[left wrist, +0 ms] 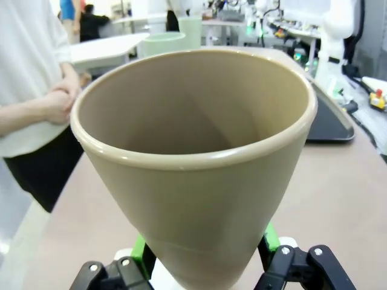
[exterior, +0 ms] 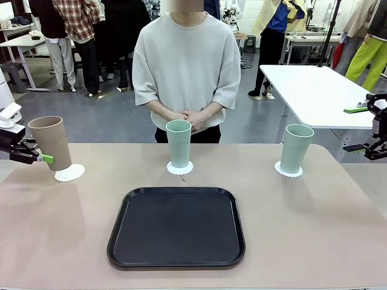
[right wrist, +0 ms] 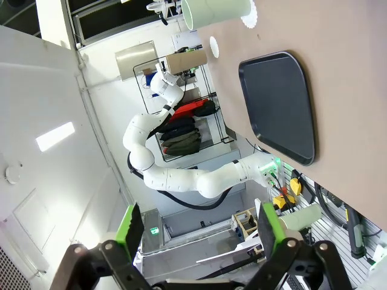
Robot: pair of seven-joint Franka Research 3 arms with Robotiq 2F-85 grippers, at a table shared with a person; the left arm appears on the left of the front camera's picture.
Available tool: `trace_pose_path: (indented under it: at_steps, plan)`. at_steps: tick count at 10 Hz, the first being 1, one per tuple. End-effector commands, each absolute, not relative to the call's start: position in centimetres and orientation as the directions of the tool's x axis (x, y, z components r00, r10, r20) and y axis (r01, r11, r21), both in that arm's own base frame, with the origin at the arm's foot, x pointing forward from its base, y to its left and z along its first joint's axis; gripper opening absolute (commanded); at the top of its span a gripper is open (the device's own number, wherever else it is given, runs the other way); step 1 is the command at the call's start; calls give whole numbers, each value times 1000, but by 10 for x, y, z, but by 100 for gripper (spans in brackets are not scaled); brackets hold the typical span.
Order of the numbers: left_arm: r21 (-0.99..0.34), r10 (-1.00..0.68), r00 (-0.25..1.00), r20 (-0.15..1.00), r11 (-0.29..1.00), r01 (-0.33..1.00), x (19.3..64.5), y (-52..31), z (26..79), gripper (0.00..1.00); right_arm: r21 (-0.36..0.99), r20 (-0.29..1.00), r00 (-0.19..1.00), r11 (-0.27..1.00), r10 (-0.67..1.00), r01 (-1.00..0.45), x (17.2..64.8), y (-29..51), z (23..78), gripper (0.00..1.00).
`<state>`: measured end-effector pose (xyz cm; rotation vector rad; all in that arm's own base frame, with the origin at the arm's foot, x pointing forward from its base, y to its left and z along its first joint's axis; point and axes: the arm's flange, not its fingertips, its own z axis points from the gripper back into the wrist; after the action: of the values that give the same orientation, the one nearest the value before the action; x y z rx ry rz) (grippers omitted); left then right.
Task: Place coasters on the table and set cups on them.
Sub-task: Take one Reusable plastic cup from the Flat Tray and place it on a coaster set by the human.
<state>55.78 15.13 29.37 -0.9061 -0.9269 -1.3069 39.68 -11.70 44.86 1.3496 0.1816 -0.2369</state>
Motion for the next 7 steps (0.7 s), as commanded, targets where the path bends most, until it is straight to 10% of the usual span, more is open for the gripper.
trace_pose_path:
  at_steps: [1,7]
  plan:
    - [17,-352,10,936,73,997,564,150,281,81,946,-263,963,179,-63,271,398,-116,449,100]
    - [37,-359,-2,933,91,995,576,141,258,81,946,-263,963,179,-63,271,398,-116,449,100]
